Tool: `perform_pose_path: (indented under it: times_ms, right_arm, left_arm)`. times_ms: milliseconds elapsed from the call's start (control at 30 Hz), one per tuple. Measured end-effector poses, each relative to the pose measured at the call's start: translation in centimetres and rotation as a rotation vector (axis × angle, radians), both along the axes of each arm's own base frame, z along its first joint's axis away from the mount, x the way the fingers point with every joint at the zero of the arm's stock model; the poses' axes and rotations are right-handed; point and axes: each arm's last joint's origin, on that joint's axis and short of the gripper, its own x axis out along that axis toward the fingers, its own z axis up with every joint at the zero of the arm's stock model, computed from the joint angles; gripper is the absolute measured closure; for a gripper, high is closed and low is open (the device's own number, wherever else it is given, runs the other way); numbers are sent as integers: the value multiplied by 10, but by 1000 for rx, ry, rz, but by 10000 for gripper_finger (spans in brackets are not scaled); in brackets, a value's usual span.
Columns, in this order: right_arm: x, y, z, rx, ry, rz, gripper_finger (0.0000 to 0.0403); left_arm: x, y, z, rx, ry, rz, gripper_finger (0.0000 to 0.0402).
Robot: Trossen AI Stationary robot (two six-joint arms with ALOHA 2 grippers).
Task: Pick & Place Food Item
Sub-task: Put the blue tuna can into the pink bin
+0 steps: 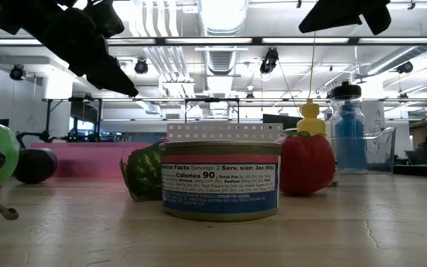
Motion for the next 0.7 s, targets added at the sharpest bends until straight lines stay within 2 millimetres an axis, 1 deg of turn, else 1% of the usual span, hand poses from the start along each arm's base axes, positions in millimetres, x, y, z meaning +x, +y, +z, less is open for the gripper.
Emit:
perform_pose_path:
  times_ms: [167, 300, 533, 700]
  right_arm:
    - [2, 2, 3, 35, 10, 32, 394]
    - [3, 3, -3, 29, 31, 34, 394]
    - [5, 4, -6, 24, 40, 33, 394]
    - [8, 6, -12, 28, 65, 44, 394]
  left_arm:
    - [0, 0, 0, 0, 0, 0, 175]
    - [0, 0, 0, 0, 0, 0, 173]
    - [0, 0, 0, 0, 0, 0, 176]
    - [0, 0, 0, 0, 0, 0, 174]
